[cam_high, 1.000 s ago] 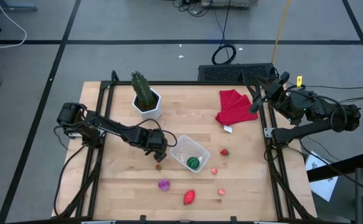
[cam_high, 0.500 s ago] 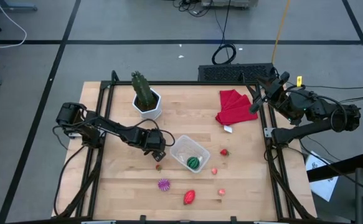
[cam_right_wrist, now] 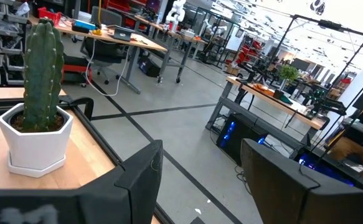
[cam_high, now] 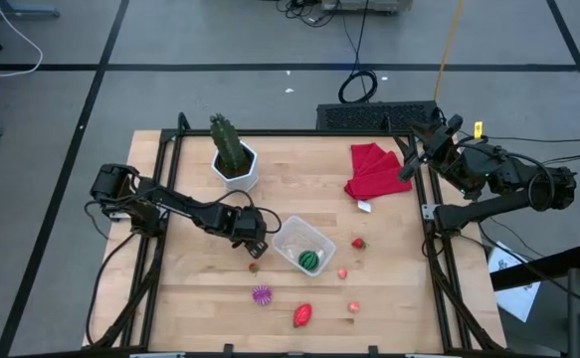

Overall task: Pick and placing Produce into tupperware
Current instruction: Put the top left strawberry into the transparent bin

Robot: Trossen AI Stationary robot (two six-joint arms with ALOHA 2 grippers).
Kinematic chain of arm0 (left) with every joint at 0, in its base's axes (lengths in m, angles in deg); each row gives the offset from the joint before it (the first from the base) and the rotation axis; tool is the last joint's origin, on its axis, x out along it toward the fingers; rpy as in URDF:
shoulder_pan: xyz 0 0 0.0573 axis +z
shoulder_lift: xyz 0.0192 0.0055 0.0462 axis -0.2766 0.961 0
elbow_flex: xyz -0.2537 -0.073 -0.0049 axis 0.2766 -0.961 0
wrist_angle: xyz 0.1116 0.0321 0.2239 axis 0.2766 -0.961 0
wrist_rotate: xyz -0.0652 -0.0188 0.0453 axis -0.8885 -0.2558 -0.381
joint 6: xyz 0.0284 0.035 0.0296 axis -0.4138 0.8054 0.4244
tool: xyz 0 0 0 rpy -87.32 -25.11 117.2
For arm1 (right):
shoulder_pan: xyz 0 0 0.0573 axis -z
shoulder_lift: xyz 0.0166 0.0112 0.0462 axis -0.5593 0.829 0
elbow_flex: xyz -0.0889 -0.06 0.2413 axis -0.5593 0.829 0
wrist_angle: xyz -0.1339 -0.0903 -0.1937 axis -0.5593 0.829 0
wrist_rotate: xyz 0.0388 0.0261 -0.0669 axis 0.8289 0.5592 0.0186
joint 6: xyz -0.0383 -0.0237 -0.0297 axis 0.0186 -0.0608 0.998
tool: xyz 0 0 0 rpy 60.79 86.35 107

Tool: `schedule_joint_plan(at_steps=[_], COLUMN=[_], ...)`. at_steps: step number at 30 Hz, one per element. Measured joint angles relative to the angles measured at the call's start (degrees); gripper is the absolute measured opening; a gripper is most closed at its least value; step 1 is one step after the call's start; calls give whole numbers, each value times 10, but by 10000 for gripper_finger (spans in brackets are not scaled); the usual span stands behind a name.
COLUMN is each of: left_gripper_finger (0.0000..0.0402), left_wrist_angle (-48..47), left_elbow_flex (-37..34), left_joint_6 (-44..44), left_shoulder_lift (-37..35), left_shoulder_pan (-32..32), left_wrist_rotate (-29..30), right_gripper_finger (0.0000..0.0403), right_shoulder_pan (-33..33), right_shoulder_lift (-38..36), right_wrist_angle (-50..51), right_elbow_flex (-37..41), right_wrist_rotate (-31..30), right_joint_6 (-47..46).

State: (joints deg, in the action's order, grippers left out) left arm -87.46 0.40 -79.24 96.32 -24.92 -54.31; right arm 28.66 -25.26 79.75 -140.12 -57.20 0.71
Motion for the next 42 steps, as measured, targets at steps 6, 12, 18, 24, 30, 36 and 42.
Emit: schedule_joint_plan(at_steps=[6, 12, 18, 24, 30, 36, 42], left_gripper_finger=[142, 136, 150, 151, 151, 152, 152], left_wrist_angle=[8, 6, -2, -38, -75, -86, -137], left_elbow_flex=[0, 0, 0, 1, 0, 29, 85], left_joint_6=[-1, -10, -14, -40, -85, -111, -98], left_shoulder_lift=[0, -5, -22, -58, -126, -176, -177], left_shoulder_pan=[0, -2, -3, -14, -38, -66, -76], left_wrist_rotate=[-8, -13, -35, -39, -38, -22, 5], right_gripper_finger=[209, 209, 209, 209, 209, 209, 209], right_shoulder_pan=[0, 0, 0, 0, 0, 0, 0], right_shoulder_lift=[0, 0, 0, 0, 0, 0, 0], right_wrist_angle=[0, 0, 0, 0, -1, -5, -10], right_elbow_flex=[0, 0, 0, 0, 0, 0, 0], right_wrist_rotate=[0, 0, 0, 0, 0, 0, 0], right_joint_6=[0, 0, 0, 3, 15, 21, 28])
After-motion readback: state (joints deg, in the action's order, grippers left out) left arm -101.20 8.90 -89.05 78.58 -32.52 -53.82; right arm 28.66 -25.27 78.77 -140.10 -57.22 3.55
